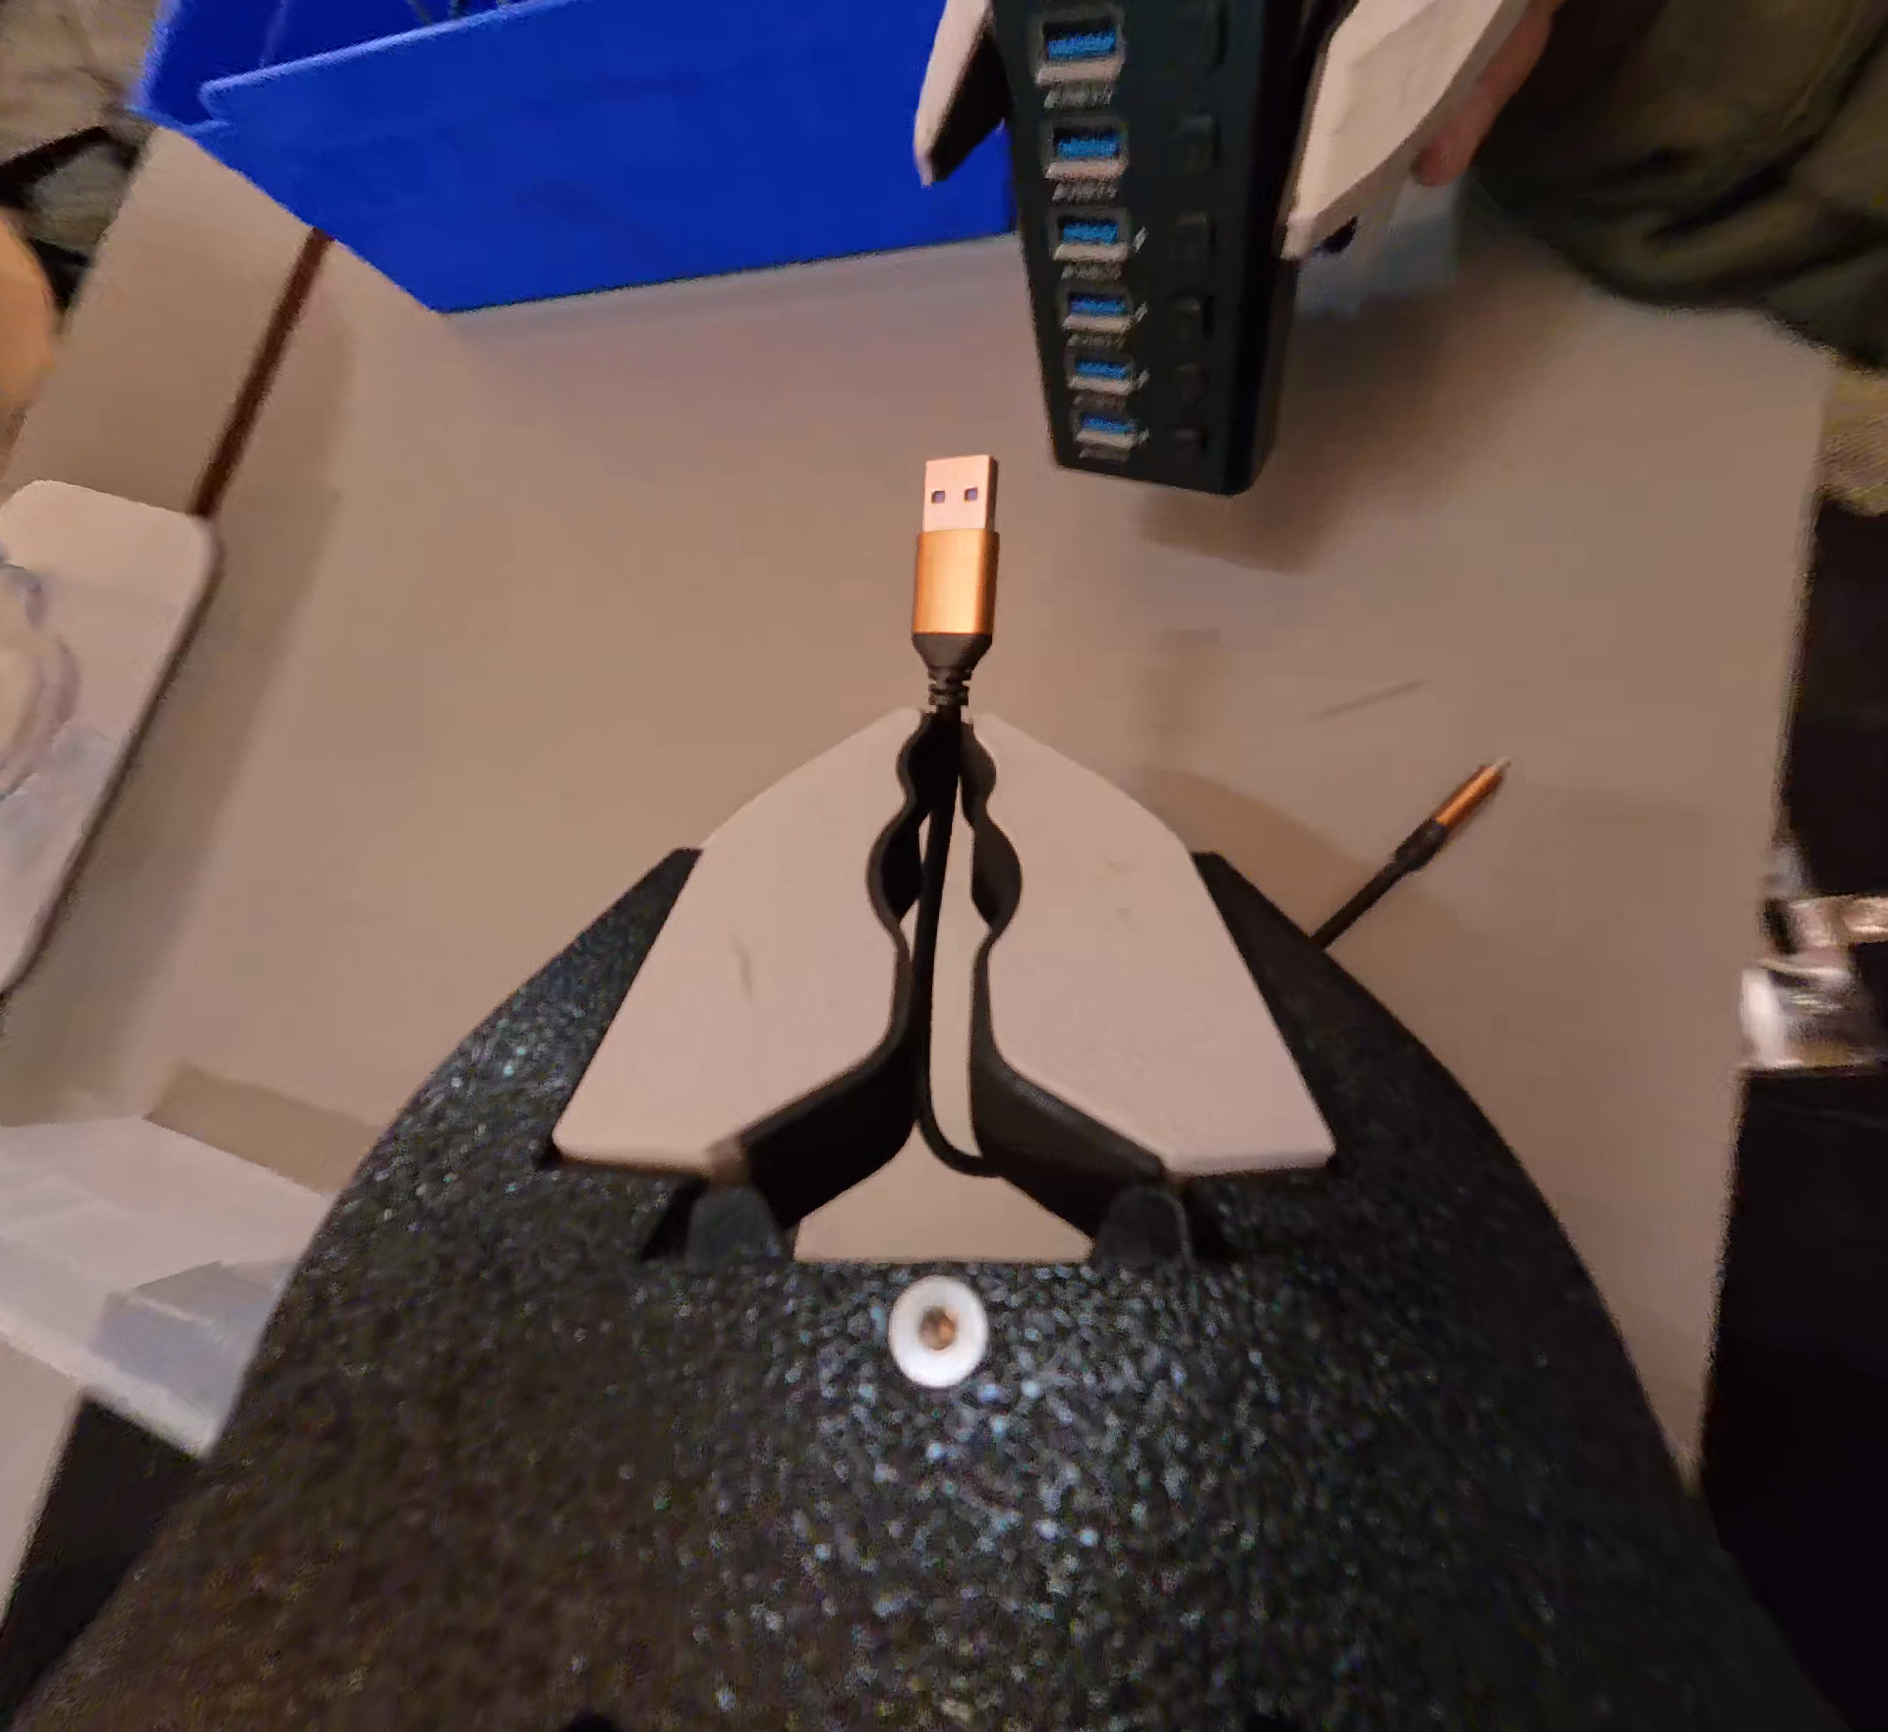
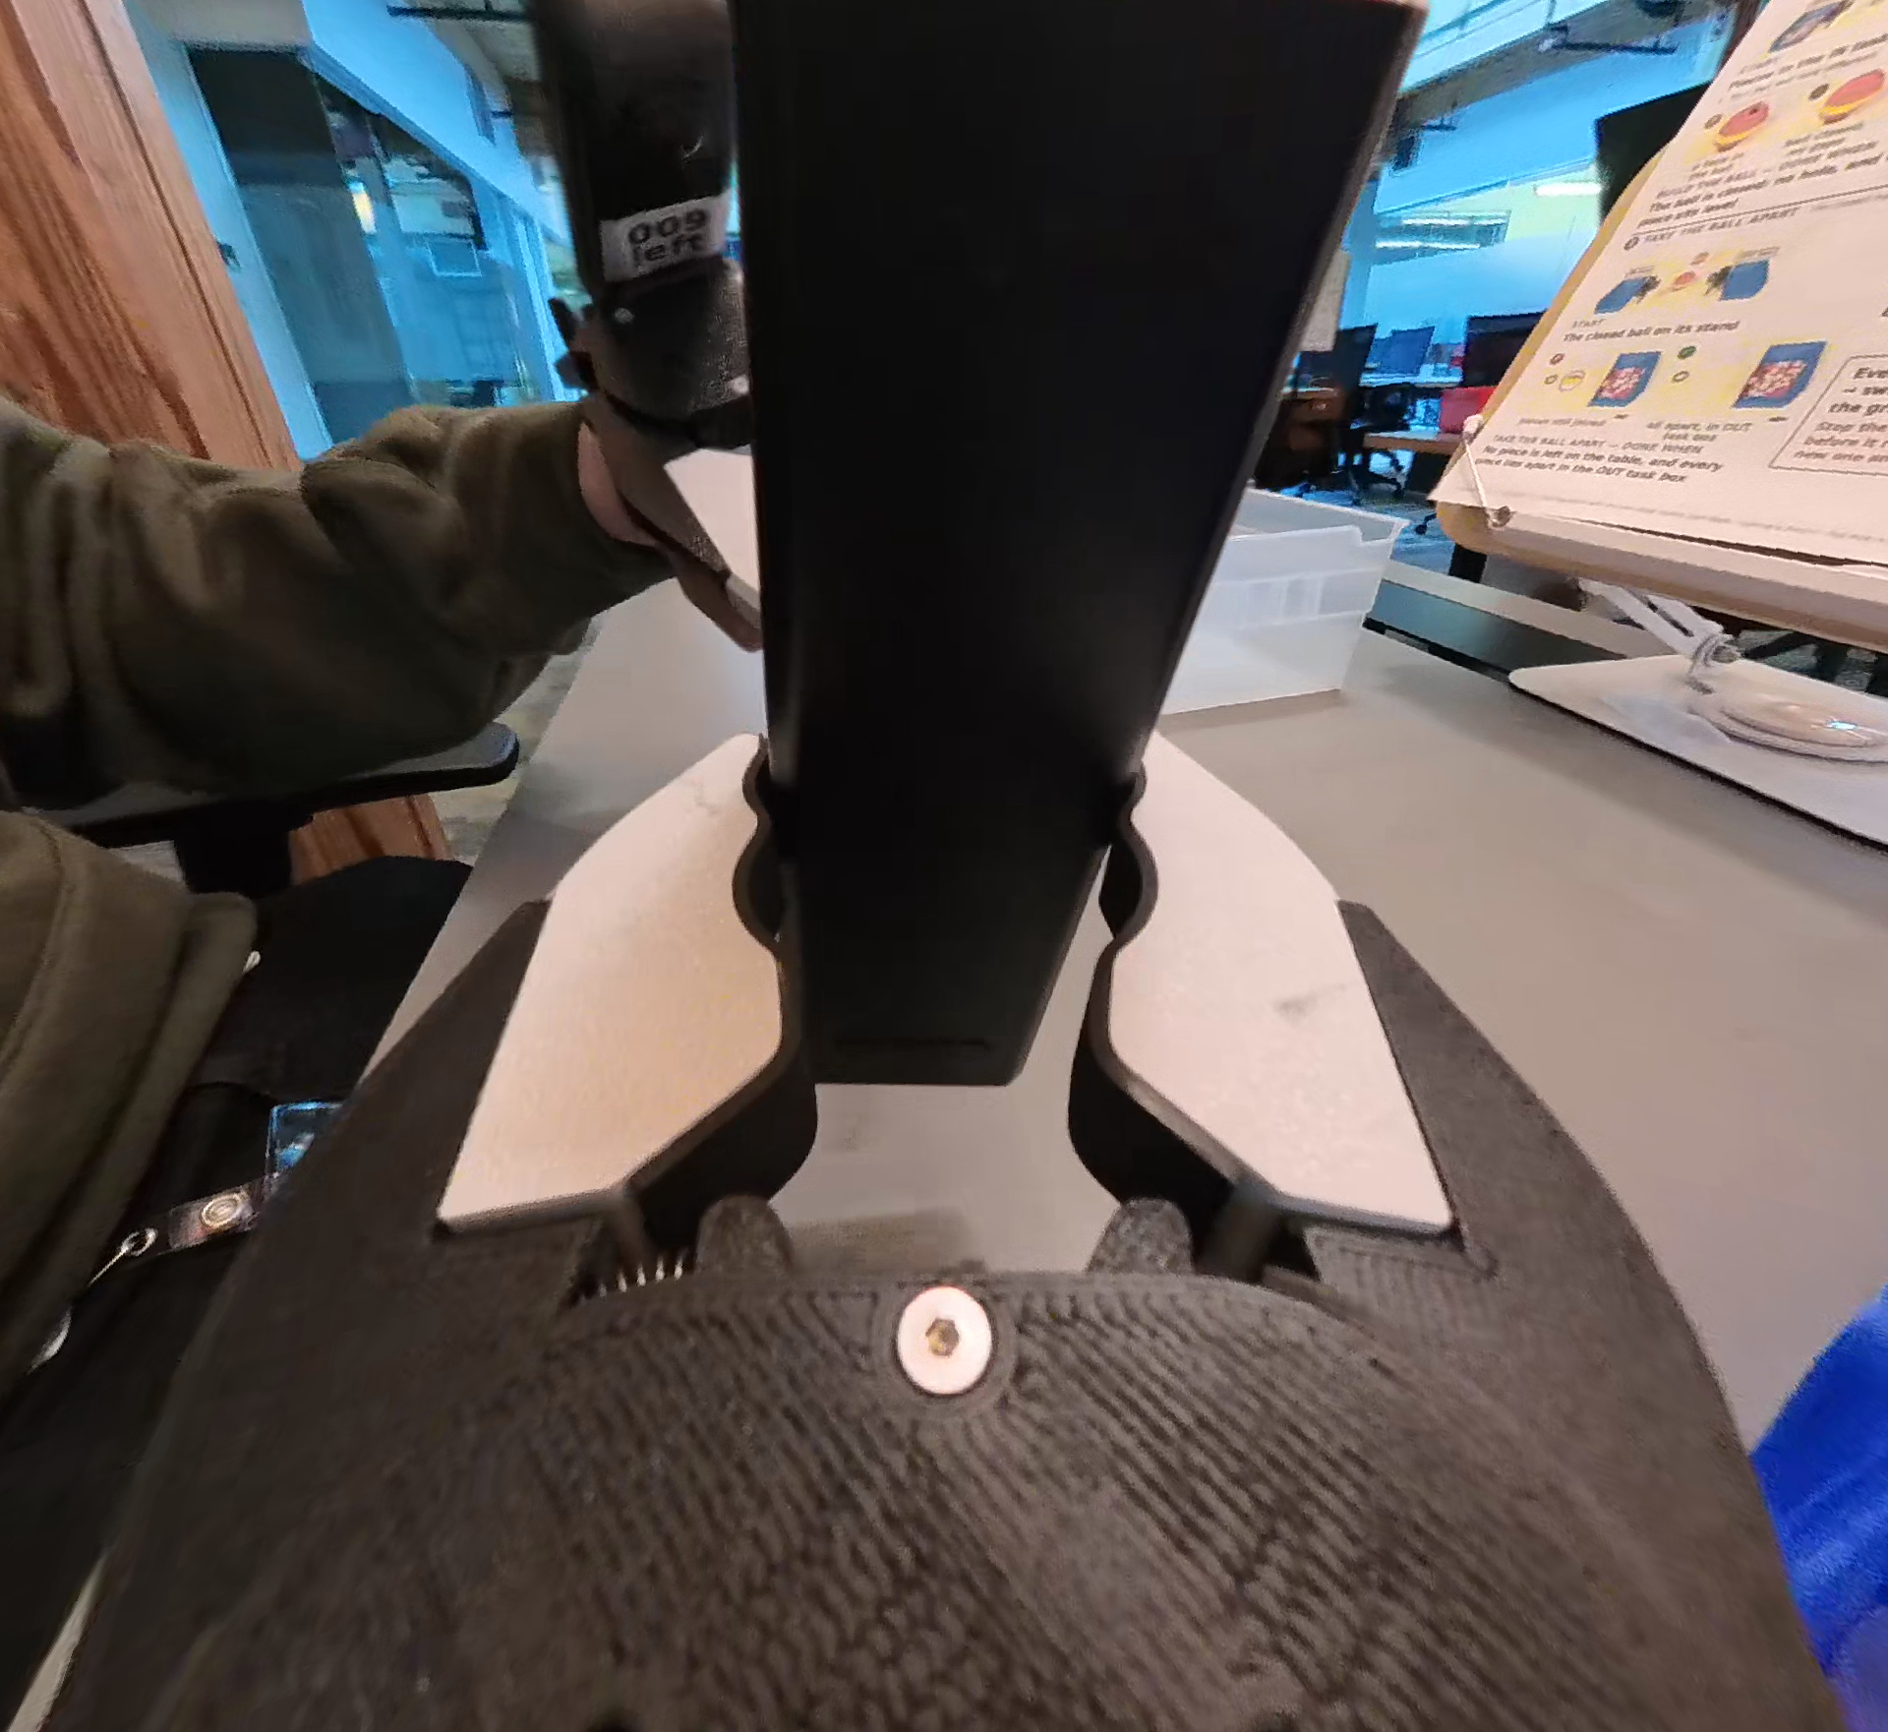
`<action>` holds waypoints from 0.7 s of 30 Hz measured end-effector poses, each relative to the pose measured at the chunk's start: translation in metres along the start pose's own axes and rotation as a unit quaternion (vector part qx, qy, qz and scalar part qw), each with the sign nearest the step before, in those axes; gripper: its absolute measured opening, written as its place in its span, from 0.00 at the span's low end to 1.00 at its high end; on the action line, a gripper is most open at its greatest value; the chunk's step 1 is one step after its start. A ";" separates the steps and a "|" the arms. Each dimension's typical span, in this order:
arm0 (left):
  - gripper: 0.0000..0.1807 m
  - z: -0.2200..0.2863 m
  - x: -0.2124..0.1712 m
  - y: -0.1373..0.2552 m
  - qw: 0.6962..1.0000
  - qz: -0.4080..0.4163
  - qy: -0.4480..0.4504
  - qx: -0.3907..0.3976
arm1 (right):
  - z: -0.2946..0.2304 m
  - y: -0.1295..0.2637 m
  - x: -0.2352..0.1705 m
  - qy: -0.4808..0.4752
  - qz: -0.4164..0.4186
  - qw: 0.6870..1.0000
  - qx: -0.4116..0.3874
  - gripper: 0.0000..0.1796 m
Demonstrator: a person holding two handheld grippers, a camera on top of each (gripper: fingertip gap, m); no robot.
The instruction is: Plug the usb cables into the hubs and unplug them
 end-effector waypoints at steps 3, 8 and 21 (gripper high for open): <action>0.01 0.003 0.010 0.003 0.995 0.066 0.051 -0.053 | -0.002 -0.001 -0.005 0.006 -0.016 1.000 0.011 0.34; 0.01 0.000 0.024 0.015 0.983 0.149 0.063 -0.085 | -0.003 -0.004 -0.005 -0.009 -0.009 0.999 0.040 0.35; 0.01 0.000 0.021 0.011 0.997 0.050 0.025 -0.058 | -0.019 -0.002 -0.002 -0.028 0.006 0.992 0.123 0.34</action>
Point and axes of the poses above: each gripper's, where its closed fingertips meet, y back along the fingers, x out of its top, z = x × y across the jaws, the point moved 6 cm from there along y, back along the fingers, and after that the axes turned 11 degrees about -y, right-handed, at the moved point
